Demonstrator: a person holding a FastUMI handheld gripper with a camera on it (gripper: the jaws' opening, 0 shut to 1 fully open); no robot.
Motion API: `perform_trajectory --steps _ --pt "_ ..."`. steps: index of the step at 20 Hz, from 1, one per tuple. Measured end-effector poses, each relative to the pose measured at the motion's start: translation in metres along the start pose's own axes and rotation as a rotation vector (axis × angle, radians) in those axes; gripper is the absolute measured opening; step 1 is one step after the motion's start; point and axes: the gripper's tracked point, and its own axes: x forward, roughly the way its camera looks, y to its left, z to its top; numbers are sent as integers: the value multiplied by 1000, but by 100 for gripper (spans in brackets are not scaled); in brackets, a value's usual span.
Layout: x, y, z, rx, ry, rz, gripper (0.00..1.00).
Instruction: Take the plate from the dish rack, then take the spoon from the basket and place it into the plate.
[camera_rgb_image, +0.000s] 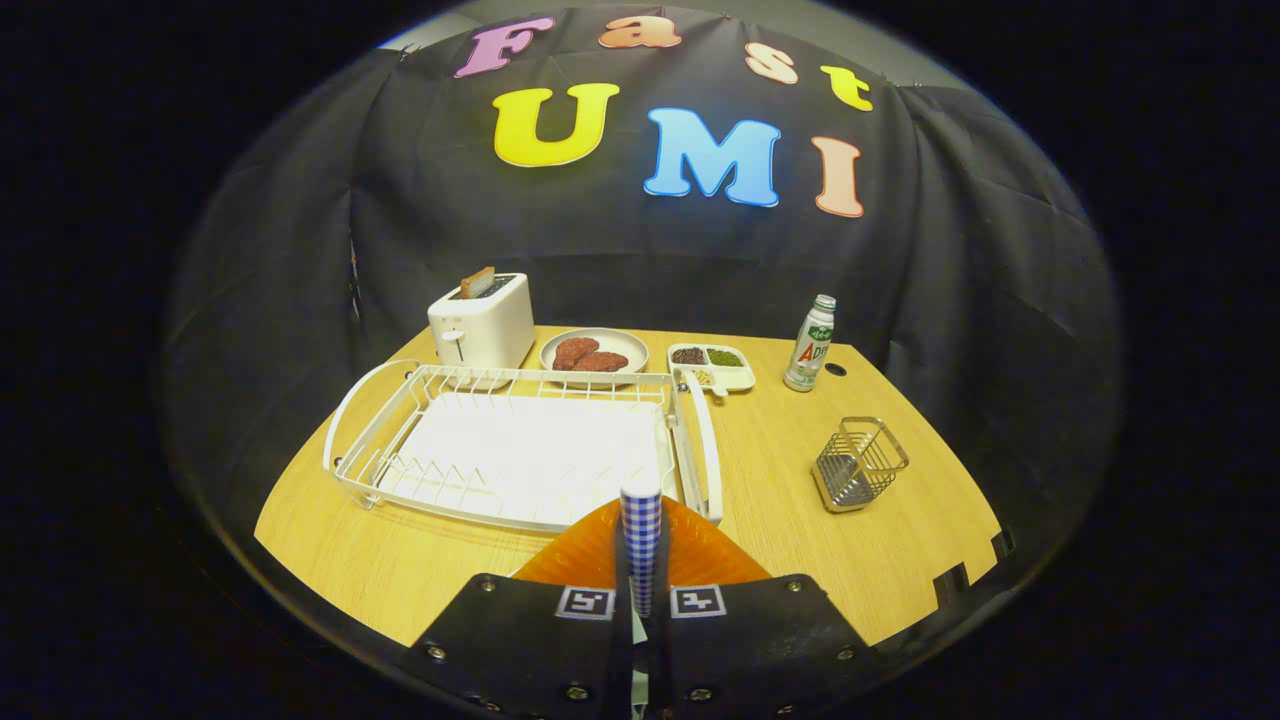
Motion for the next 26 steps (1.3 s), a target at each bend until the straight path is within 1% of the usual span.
perform_trajectory --steps 8,11,12,18,26 --pt "7 19 -42 -30 91 74 6" --pt "4 25 -52 -22 128 91 9" --pt "4 26 -54 -18 135 95 11" --pt "5 29 -53 -18 145 103 14" --pt "6 27 -47 -24 139 102 15"
